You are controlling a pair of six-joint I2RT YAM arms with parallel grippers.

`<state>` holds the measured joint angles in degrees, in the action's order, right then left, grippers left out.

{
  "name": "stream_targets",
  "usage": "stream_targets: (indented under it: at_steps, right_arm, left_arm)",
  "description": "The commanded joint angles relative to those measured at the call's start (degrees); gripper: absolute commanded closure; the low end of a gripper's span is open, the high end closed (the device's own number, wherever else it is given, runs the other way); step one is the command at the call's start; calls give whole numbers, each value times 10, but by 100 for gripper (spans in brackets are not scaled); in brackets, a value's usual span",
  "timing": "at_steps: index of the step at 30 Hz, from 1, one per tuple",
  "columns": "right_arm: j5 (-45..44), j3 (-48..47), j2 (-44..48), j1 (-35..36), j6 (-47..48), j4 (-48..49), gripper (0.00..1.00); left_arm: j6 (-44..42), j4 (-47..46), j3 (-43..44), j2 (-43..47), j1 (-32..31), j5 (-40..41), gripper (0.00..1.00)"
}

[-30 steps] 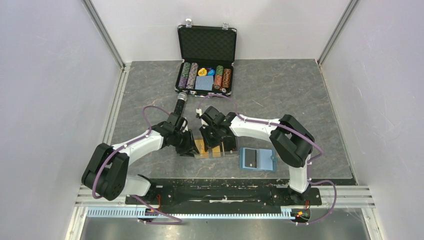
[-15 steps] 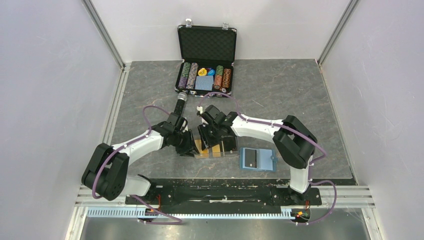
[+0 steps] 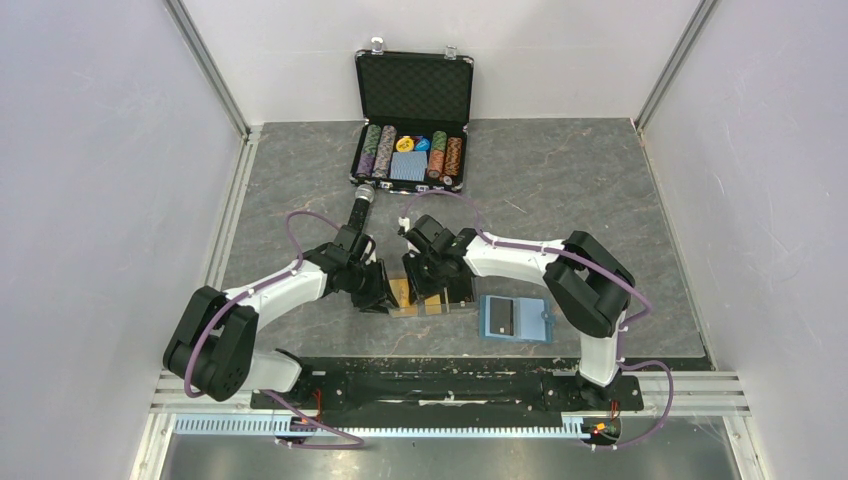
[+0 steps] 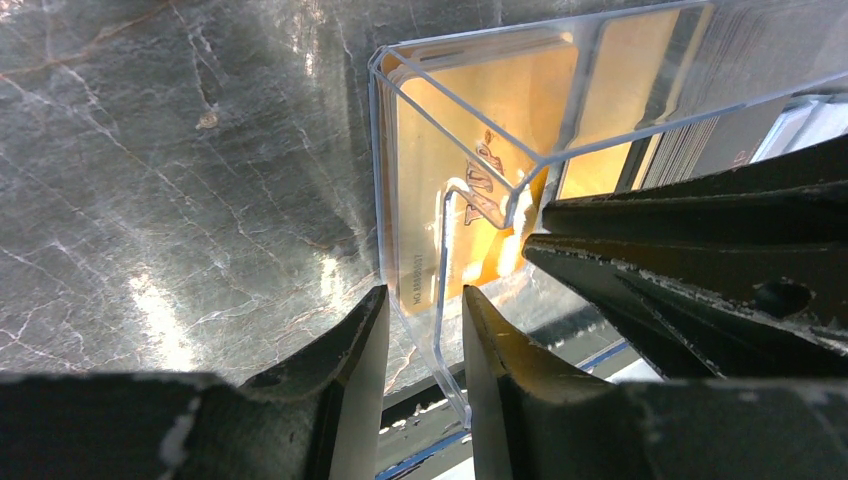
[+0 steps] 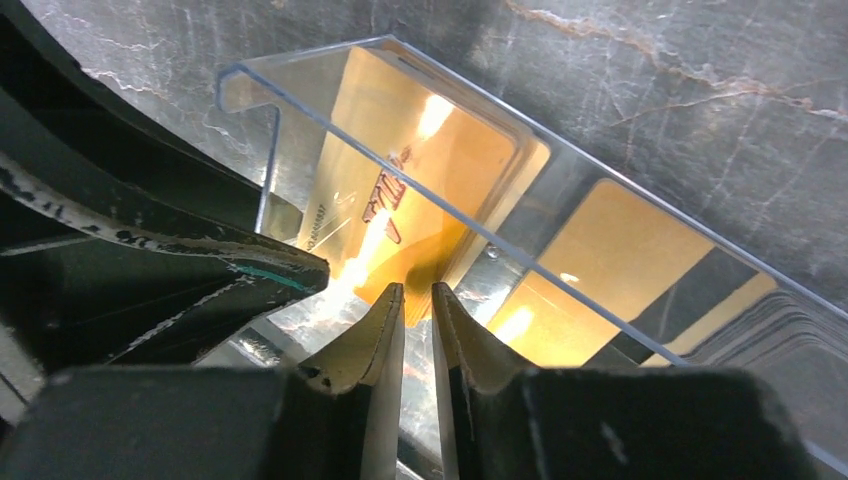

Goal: Put the credit cards into the card holder
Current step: Pick up the credit card from the storage box.

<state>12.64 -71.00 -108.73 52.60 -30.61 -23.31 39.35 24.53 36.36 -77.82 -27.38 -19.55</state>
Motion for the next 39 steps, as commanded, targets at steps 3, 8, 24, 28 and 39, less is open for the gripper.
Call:
stream_targets:
  at_steps: [3,8,24,28,39]
  right_arm:
    - [63,10,-9,0,-24,61,80]
    - [77,18,-10,-1,-39,77,76]
    - [26,18,-16,0,-14,35,77]
    - [60,18,-23,1,-25,64,83]
    - [84,2,-7,3,-42,89,100]
  left_arm:
    - [-24,13,-3,13,-1,11,62]
    - [-26,15,-4,12,-1,12,62]
    - [-30,16,-3,10,-1,14,62]
    - [-30,16,-5,9,-1,14,62]
    - [-30,17,-3,12,-3,14,63]
